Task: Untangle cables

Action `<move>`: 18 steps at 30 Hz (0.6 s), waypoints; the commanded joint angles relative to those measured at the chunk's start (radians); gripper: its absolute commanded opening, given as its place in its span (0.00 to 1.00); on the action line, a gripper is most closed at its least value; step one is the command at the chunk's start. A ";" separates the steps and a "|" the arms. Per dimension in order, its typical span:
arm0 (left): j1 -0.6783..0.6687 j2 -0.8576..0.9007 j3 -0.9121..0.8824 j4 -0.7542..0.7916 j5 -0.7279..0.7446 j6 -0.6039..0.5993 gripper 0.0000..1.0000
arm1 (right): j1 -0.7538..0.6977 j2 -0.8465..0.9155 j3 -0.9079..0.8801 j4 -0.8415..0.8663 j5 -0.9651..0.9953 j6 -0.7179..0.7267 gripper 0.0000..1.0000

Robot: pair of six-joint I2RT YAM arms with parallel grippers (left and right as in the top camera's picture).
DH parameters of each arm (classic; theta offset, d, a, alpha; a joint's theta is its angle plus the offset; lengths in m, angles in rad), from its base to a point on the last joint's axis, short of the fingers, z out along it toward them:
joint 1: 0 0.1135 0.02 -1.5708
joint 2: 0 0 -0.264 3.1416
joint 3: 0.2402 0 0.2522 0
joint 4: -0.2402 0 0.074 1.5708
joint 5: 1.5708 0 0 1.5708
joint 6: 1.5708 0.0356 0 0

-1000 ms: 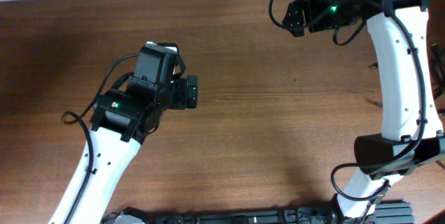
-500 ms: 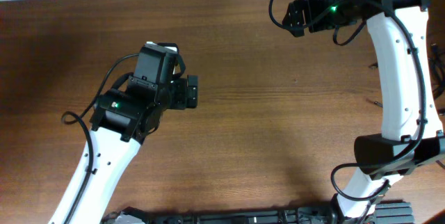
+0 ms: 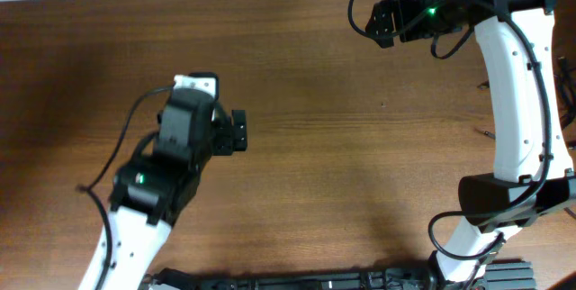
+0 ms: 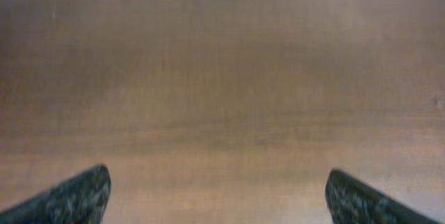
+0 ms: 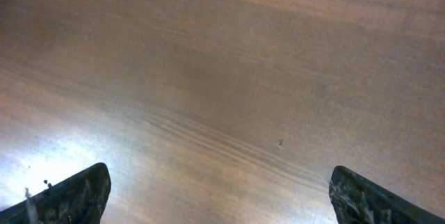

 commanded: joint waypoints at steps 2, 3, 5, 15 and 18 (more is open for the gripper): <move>0.037 -0.203 -0.307 0.252 -0.003 0.007 0.99 | 0.004 -0.003 0.011 -0.003 -0.006 -0.008 0.99; 0.045 -0.268 -0.406 0.348 0.021 0.034 0.99 | 0.004 -0.003 0.011 -0.003 -0.006 -0.008 0.99; 0.059 -0.350 -0.520 0.473 0.051 0.058 0.99 | 0.004 -0.003 0.011 -0.003 -0.006 -0.008 0.99; 0.151 -0.656 -0.949 0.990 0.156 0.152 0.99 | 0.004 -0.003 0.011 -0.003 -0.006 -0.008 0.99; 0.207 -0.698 -0.982 0.989 0.186 0.154 0.99 | 0.004 -0.003 0.011 -0.003 -0.006 -0.008 0.99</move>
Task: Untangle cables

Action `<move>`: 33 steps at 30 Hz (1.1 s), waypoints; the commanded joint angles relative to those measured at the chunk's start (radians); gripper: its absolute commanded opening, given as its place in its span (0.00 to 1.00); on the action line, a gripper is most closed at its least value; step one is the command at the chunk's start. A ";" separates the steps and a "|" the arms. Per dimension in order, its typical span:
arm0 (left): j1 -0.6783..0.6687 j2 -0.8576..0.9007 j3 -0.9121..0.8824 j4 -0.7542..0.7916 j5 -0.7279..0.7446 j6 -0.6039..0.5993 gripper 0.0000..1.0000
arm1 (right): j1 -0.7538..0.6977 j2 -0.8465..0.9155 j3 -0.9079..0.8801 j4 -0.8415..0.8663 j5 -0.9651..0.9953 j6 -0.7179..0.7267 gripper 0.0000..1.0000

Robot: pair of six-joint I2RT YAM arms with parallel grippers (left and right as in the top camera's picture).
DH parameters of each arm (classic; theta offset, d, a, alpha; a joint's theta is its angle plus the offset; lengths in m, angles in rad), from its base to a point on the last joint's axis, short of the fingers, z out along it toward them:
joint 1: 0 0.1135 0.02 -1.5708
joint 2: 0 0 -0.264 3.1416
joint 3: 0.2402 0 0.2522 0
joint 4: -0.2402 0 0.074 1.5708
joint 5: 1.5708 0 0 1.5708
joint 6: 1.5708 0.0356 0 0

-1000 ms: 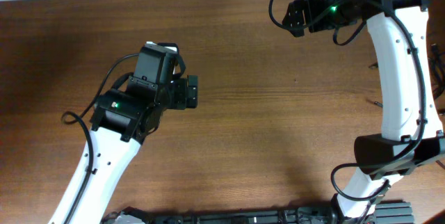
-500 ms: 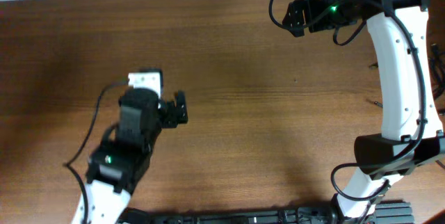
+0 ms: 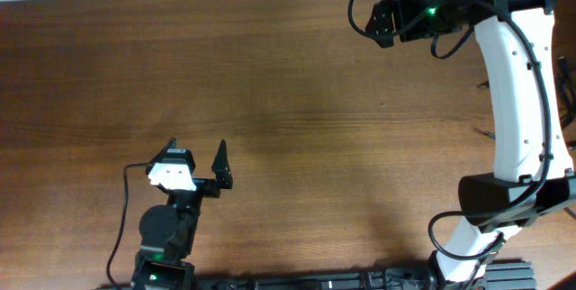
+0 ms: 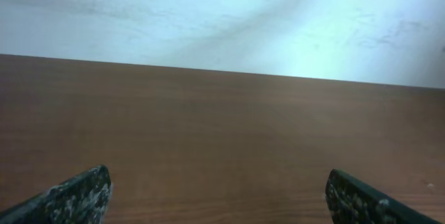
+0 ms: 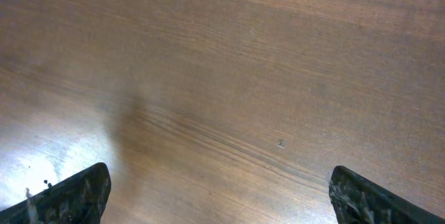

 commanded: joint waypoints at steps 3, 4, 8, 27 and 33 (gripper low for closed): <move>0.132 -0.092 -0.077 0.006 0.113 0.045 0.99 | 0.004 -0.003 0.011 -0.002 -0.005 -0.008 0.99; 0.145 -0.102 -0.081 -0.008 0.124 0.047 0.99 | 0.004 -0.003 0.011 -0.002 -0.005 -0.008 0.99; 0.167 -0.118 -0.081 -0.030 0.127 0.122 0.99 | 0.004 -0.003 0.011 -0.002 -0.005 -0.008 0.99; 0.235 -0.435 -0.080 -0.332 0.119 0.248 0.99 | 0.004 -0.003 0.011 -0.002 -0.005 -0.008 0.99; 0.235 -0.435 -0.080 -0.332 0.119 0.290 0.99 | 0.004 -0.003 0.011 -0.002 -0.005 -0.008 0.99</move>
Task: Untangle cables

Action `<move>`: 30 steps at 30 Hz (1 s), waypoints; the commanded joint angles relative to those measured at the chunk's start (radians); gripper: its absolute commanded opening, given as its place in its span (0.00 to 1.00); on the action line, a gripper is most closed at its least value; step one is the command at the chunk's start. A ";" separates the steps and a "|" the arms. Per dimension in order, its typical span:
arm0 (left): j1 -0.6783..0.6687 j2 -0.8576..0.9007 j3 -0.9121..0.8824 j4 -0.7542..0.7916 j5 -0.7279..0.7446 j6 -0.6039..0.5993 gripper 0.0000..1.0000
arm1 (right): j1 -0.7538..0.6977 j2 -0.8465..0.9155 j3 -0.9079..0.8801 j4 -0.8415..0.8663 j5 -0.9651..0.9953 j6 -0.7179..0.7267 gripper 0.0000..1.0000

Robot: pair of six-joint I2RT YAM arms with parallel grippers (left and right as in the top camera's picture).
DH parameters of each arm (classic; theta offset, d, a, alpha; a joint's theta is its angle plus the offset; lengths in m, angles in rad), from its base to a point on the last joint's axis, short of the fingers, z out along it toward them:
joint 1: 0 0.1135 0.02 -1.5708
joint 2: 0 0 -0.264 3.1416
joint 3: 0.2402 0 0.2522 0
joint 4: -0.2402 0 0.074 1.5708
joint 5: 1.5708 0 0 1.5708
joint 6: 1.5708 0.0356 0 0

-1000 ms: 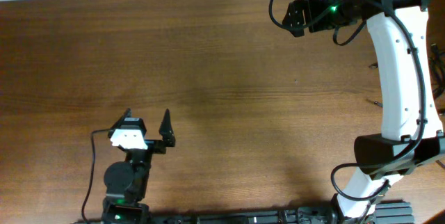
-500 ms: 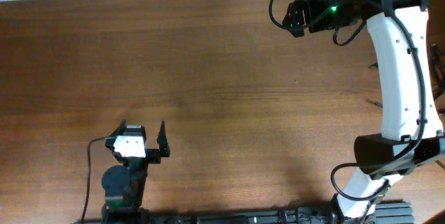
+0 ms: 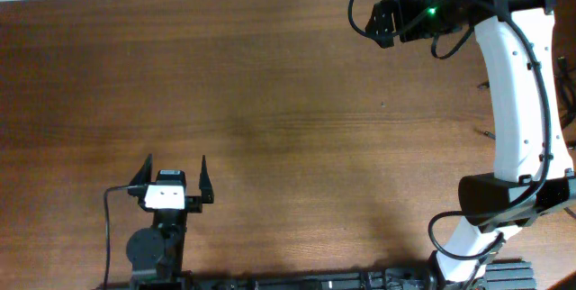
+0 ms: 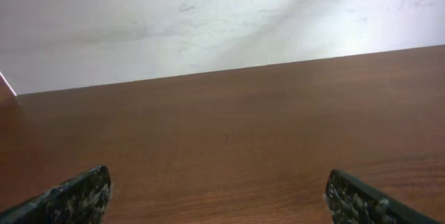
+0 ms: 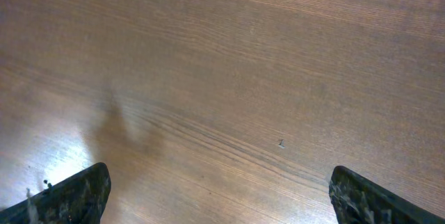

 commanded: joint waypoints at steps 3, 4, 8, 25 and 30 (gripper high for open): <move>0.008 -0.010 -0.002 -0.009 0.009 0.031 0.99 | 0.004 -0.003 0.011 -0.002 -0.006 -0.007 0.99; 0.008 -0.010 -0.002 -0.009 0.014 0.031 0.99 | 0.004 -0.003 0.011 -0.002 -0.006 -0.007 0.99; 0.008 -0.010 -0.002 -0.008 0.019 0.022 0.99 | 0.004 -0.003 0.011 -0.002 -0.006 -0.007 0.99; 0.008 -0.010 -0.002 -0.011 -0.026 -0.056 0.99 | 0.004 -0.003 0.011 -0.002 -0.006 -0.007 0.99; 0.008 -0.010 -0.002 -0.011 -0.026 -0.056 0.99 | 0.004 -0.003 0.011 -0.002 -0.006 -0.007 0.99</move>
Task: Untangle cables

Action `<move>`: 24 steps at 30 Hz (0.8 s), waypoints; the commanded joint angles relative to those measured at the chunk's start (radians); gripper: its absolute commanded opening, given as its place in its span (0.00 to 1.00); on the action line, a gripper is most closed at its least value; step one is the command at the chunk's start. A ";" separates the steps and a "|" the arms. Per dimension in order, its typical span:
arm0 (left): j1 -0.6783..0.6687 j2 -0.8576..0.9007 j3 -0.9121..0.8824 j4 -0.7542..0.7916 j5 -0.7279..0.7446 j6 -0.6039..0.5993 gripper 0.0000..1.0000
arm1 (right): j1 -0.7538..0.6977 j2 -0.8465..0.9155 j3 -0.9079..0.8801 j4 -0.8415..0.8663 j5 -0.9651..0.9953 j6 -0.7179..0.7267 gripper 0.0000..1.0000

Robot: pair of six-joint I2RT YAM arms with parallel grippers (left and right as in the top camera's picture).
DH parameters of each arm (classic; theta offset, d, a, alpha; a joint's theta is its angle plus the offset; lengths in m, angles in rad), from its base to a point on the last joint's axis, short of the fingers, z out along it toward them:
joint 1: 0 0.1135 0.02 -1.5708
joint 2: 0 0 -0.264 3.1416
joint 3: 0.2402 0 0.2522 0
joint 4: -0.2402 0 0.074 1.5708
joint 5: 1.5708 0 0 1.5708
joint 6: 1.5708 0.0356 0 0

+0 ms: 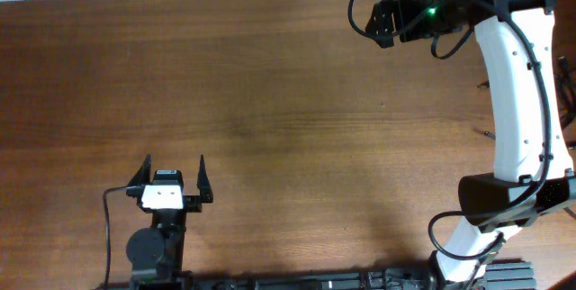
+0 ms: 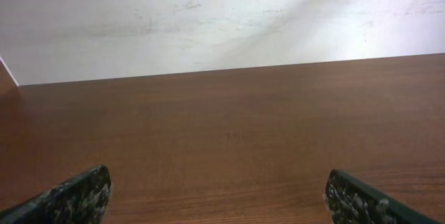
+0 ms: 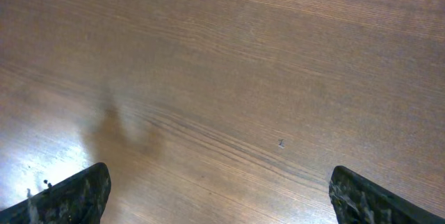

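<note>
No task cables show in any view. My left gripper (image 1: 173, 166) sits low near the table's front left, open, pointing toward the far edge, with nothing between its fingers. In the left wrist view the left gripper (image 2: 219, 200) faces bare wood and a white wall. My right gripper (image 1: 371, 22) hangs over the back right of the table. The right wrist view shows the right gripper (image 3: 219, 196) open above bare wood.
The brown wooden table (image 1: 297, 119) fills the overhead view, its far edge meeting a white wall (image 2: 222, 15). The right arm's white links (image 1: 522, 92) run down the right side. A black rail (image 1: 324, 281) lies along the front edge.
The left gripper has turned very slightly, so the table's far edge now looks level in its wrist view. The right arm has not moved.
The left arm first reached out over the left middle of the table, gripper open and looking down at wood. Then it stood drawn back near the front edge, angled. Later it sat folded at the front left, facing the wall, as now. The right arm stayed put.
</note>
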 commanded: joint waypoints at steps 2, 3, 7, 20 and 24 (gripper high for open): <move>0.008 -0.010 -0.002 -0.008 -0.007 -0.017 0.99 | 0.004 -0.003 0.011 -0.002 -0.005 -0.008 0.99; 0.008 -0.010 -0.002 -0.008 -0.007 -0.017 0.99 | 0.004 -0.003 0.011 -0.002 -0.006 -0.008 0.99; 0.008 -0.010 -0.002 -0.008 -0.007 -0.017 0.99 | 0.004 -0.003 0.011 -0.002 -0.006 -0.008 0.99; 0.008 -0.010 -0.002 -0.008 -0.007 -0.016 0.99 | 0.050 -0.134 -0.267 0.328 0.028 -0.008 0.99; 0.008 -0.010 -0.002 -0.008 -0.007 -0.017 0.99 | 0.054 -0.307 -0.643 0.605 0.032 -0.007 0.99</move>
